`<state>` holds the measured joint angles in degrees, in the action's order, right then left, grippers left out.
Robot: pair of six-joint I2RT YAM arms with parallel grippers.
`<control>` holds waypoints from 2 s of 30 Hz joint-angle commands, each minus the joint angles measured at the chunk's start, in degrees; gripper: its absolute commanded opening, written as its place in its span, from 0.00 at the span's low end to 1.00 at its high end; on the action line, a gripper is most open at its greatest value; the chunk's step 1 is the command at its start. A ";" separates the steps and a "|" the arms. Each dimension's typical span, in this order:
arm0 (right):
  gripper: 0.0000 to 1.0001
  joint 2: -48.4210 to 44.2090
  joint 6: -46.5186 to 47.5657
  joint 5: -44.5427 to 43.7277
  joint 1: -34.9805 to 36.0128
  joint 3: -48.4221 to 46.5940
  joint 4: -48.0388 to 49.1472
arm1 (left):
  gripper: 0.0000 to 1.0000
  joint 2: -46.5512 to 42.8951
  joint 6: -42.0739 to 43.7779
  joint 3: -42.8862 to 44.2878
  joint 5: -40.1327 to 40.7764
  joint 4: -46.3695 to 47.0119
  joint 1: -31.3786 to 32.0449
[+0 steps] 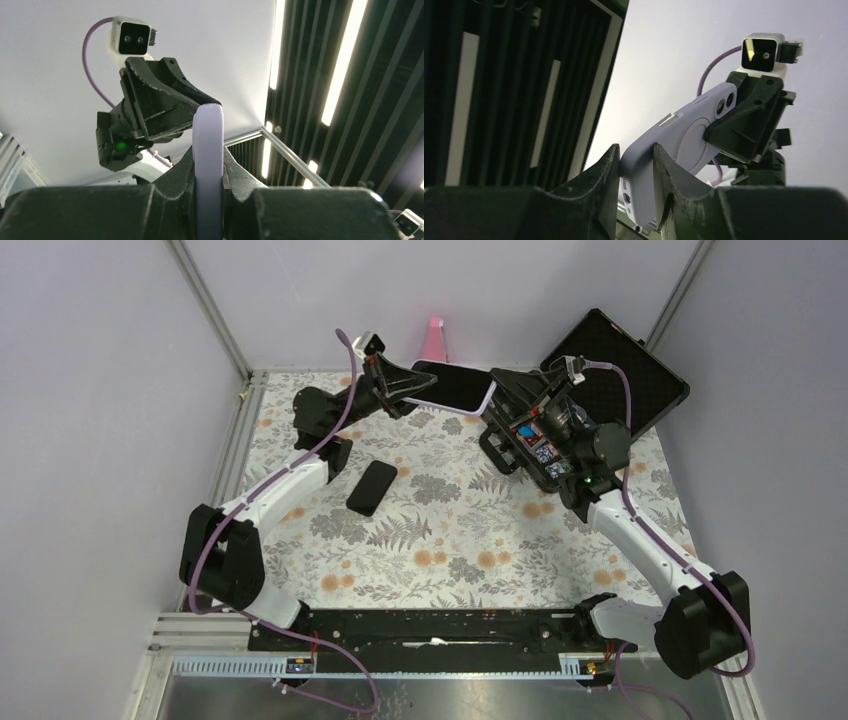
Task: Take the phone out of the phone case
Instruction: Remove the phone case from the phone.
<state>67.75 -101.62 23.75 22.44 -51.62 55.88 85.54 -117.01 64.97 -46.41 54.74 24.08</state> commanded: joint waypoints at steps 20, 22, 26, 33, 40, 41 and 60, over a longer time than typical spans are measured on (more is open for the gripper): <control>0.00 2.45 -18.43 -6.41 1.34 9.15 8.71 | 0.00 10.29 -8.16 5.94 4.87 21.55 4.05; 0.00 2.84 -19.49 -6.52 1.75 10.14 9.69 | 0.00 10.69 -7.95 6.64 5.50 22.42 4.08; 0.00 4.83 -22.27 -7.78 3.31 9.83 13.68 | 0.00 11.85 -7.97 9.24 6.09 23.00 4.92; 0.00 7.10 -24.10 -9.72 4.75 8.44 17.36 | 0.00 12.74 -8.93 9.29 7.89 24.10 7.23; 0.00 7.58 -21.53 -7.03 4.94 8.24 15.23 | 0.00 13.46 -11.83 10.32 10.42 25.83 9.20; 0.00 7.62 -20.66 -6.16 4.94 8.40 14.12 | 0.00 13.51 -12.48 10.69 10.99 25.99 9.41; 0.00 -1.51 29.29 1.45 4.90 -4.77 -55.85 | 0.00 10.32 -12.14 13.59 11.77 20.97 9.63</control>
<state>63.24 -91.44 24.47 25.65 -54.78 34.74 100.60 -119.44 75.22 -30.59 71.66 29.21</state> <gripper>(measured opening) 0.282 0.137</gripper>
